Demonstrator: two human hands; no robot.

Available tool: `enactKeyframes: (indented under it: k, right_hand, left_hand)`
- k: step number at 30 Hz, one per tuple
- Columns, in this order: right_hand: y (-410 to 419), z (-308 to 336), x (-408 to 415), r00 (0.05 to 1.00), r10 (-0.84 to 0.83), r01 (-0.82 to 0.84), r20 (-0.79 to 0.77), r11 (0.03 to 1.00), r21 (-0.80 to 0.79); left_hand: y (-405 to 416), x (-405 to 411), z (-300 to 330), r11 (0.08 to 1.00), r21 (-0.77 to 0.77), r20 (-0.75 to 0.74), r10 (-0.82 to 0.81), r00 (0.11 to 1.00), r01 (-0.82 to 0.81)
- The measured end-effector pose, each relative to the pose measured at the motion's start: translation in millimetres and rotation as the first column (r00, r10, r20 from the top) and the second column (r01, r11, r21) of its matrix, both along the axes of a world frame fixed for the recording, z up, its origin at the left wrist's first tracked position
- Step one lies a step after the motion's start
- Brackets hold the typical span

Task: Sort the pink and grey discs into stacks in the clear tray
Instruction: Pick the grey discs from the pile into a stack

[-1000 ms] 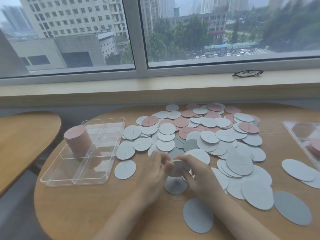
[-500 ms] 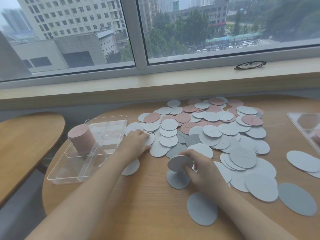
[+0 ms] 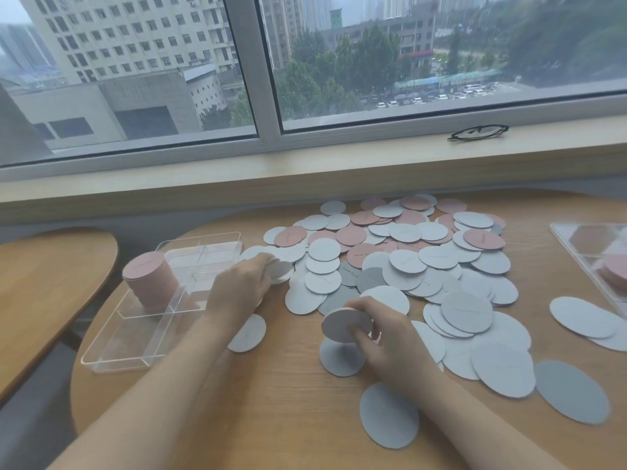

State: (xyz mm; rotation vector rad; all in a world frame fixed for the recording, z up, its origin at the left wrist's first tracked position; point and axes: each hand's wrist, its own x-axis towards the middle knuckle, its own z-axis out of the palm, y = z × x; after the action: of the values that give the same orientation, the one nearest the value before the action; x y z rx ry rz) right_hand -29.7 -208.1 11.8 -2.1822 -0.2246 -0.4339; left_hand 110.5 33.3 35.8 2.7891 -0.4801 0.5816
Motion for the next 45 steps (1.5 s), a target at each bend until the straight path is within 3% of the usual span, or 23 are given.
enactKeyframes:
  k: [3,7,13,16,21,24,27,29,32,35,40,43,45]
  right_hand:
    - [-0.2,0.6,1.4,1.000,-0.006,0.006,-0.001,0.999,0.045]
    - [-0.8,3.2,3.2,0.998,0.049,-0.053,0.027,0.986,0.158]
    - [-2.7,-0.5,3.9,0.999,0.038,-0.036,-0.009,0.981,0.191]
    - [-3.2,-4.4,5.4,0.999,0.043,-0.043,0.007,0.986,0.164]
    - [1.9,-5.7,3.9,0.990,0.108,-0.093,0.086,0.982,-0.166]
    - [1.9,-7.2,4.9,0.992,0.102,-0.088,0.073,0.981,-0.175]
    - [0.2,-8.4,4.1,0.996,0.089,-0.085,0.025,0.986,-0.142]
    - [-0.3,-7.5,3.2,0.996,0.087,-0.087,-0.009,0.988,-0.124]
    - [0.0,-6.9,2.7,0.996,0.078,-0.082,-0.033,0.988,-0.132]
    - [-0.4,-7.6,2.3,0.996,0.082,-0.088,-0.043,0.987,-0.133]
    - [-0.5,-6.3,2.1,0.995,0.088,-0.094,-0.052,0.988,-0.124]
    - [-0.3,-5.7,1.8,0.995,0.087,-0.093,-0.052,0.989,-0.117]
    - [-0.2,-5.4,1.7,0.994,0.089,-0.095,-0.057,0.989,-0.113]
  left_hand:
    - [0.4,-24.6,11.4,0.971,-0.241,-0.103,-0.034,0.994,0.008]
    - [-10.9,-68.4,13.9,0.846,-0.521,-0.250,-0.281,0.927,0.115]
    - [-42.9,-101.6,2.6,0.628,-0.769,-0.302,-0.523,0.798,0.121]
    - [-52.3,-110.9,-5.2,0.592,-0.795,-0.334,-0.607,0.721,0.131]
    - [-56.1,-114.1,-26.9,0.733,-0.625,-0.373,-0.582,0.723,0.268]
    - [-49.7,-110.0,-22.7,0.810,-0.505,-0.379,-0.520,0.766,0.299]
    - [-26.3,-88.9,-14.2,0.933,-0.328,-0.321,-0.258,0.911,0.149]
    - [-3.8,-65.2,-11.8,0.998,-0.059,-0.201,-0.049,0.978,0.038]
    - [20.3,-32.2,-4.2,0.949,0.300,-0.224,0.169,0.960,-0.097]
    - [28.1,-12.5,5.8,0.861,0.506,-0.233,0.197,0.952,-0.054]
    - [27.4,6.4,12.5,0.773,0.634,-0.272,0.185,0.944,0.031]
    - [27.3,8.9,19.4,0.828,0.559,-0.344,0.184,0.921,0.044]
    - [30.2,5.6,21.5,0.931,0.365,-0.402,0.138,0.905,0.021]
